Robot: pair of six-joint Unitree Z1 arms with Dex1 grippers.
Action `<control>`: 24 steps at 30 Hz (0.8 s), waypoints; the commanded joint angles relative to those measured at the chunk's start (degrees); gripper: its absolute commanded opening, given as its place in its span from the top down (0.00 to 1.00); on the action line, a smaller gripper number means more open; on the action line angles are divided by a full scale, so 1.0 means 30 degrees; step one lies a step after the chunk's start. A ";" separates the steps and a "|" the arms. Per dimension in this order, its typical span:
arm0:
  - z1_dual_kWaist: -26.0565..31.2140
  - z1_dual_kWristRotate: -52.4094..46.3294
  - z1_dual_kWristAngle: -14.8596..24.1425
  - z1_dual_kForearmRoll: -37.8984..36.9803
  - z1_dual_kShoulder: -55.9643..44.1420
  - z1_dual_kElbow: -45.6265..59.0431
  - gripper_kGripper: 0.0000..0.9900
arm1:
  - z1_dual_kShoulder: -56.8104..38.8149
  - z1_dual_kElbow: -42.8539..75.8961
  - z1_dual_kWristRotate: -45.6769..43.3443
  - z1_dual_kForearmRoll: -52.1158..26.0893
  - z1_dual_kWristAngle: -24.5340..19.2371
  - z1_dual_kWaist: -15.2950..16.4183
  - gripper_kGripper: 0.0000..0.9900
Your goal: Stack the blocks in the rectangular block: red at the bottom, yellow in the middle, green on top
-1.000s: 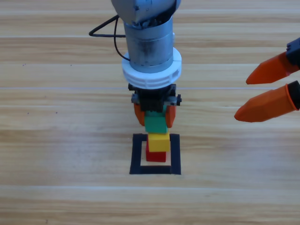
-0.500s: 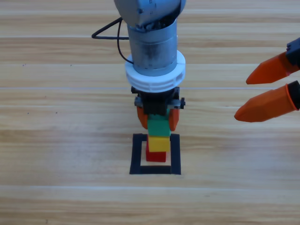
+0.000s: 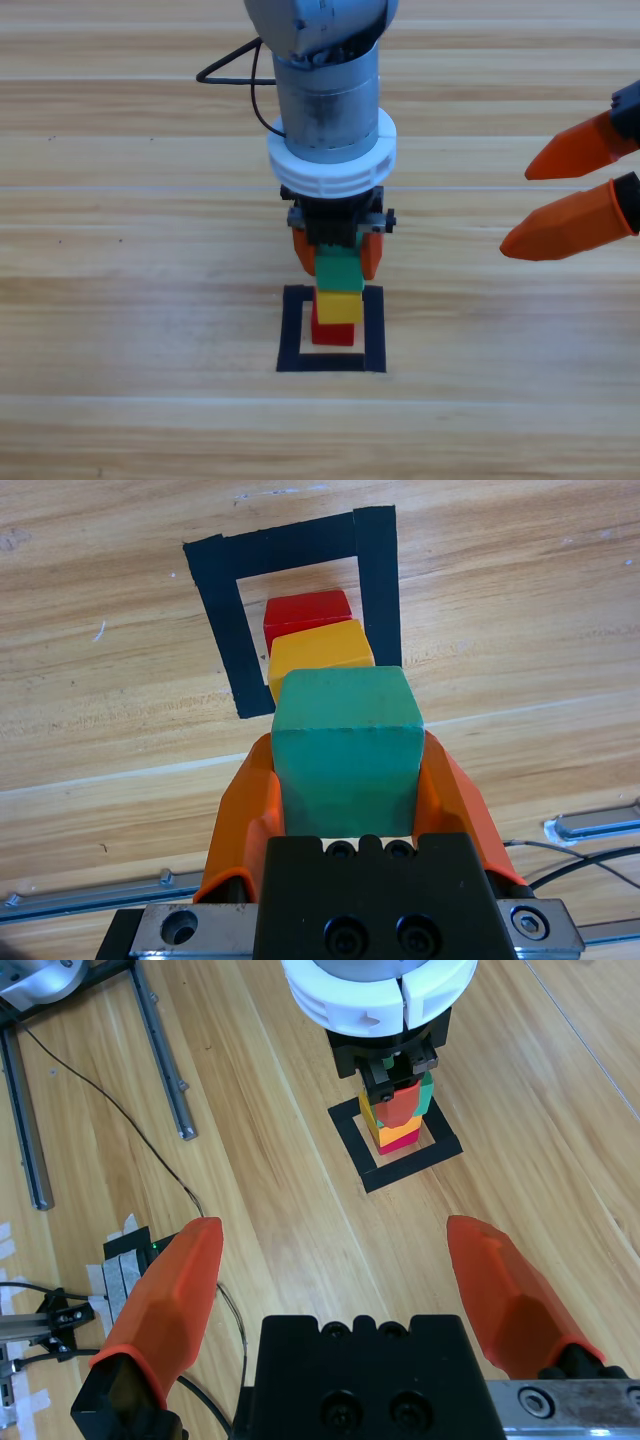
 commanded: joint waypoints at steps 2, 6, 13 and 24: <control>-0.0419 0.0050 0.0121 0.0141 0.0983 0.0332 1.00 | -0.0063 0.0649 -0.0216 -0.0283 -0.0073 0.0397 0.00; -0.0360 0.0109 0.0209 0.0141 0.1012 0.0361 1.00 | -0.0063 0.0649 -0.0216 -0.0283 -0.0102 0.0397 0.00; -0.0331 0.0138 0.0297 0.0141 0.1041 0.0390 1.00 | -0.0063 0.0649 -0.0216 -0.0283 -0.0073 0.0397 0.00; -0.0331 0.0226 0.0326 0.0141 0.1276 0.0390 0.98 | -0.0063 0.0649 -0.0216 -0.0283 -0.0073 0.0397 0.00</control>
